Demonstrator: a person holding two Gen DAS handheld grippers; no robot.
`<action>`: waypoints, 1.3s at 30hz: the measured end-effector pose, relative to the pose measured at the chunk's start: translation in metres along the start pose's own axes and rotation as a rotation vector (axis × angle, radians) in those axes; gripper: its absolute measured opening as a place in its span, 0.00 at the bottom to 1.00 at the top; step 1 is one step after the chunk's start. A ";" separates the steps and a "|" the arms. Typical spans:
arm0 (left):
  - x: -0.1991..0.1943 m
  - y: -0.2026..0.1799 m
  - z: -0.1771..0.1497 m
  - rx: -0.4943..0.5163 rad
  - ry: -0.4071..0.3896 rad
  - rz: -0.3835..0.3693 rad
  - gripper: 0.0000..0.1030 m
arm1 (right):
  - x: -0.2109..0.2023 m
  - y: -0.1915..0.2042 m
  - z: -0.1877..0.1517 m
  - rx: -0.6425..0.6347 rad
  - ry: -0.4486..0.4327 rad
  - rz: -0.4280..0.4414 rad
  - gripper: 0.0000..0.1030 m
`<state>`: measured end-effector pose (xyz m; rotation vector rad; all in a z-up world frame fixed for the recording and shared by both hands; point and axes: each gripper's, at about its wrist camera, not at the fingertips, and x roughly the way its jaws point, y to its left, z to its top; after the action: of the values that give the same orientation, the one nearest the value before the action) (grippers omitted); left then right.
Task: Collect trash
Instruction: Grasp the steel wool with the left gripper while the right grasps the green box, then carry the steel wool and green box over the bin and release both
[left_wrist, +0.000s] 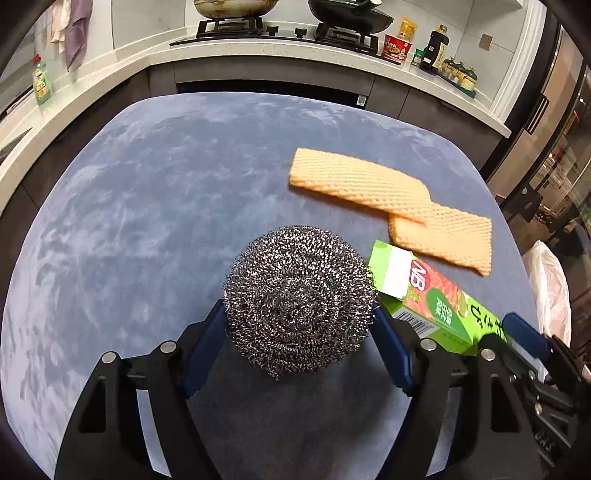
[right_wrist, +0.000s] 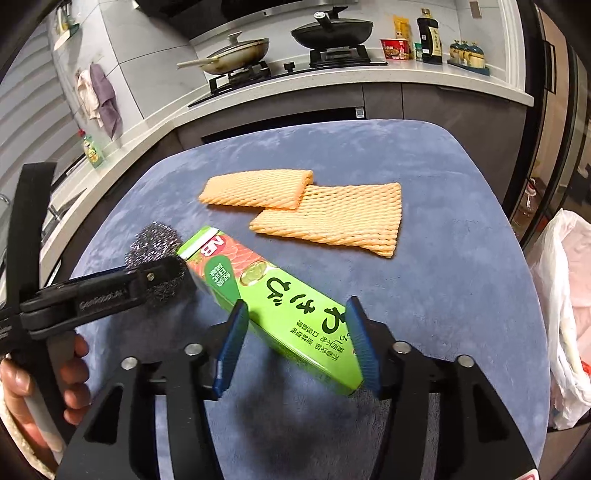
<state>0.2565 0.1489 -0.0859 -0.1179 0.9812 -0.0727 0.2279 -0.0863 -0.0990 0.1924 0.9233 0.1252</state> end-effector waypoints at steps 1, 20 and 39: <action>-0.002 0.001 -0.002 -0.001 -0.001 -0.001 0.69 | 0.000 0.000 0.000 -0.002 -0.001 -0.002 0.58; -0.016 0.009 -0.024 -0.025 0.045 -0.033 0.69 | 0.003 -0.006 -0.022 -0.024 0.061 0.053 0.69; -0.033 -0.012 -0.037 0.032 0.046 -0.070 0.69 | -0.001 0.013 -0.027 -0.037 0.033 0.067 0.38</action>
<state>0.2071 0.1388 -0.0778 -0.1214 1.0218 -0.1566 0.2057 -0.0708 -0.1113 0.1876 0.9469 0.2081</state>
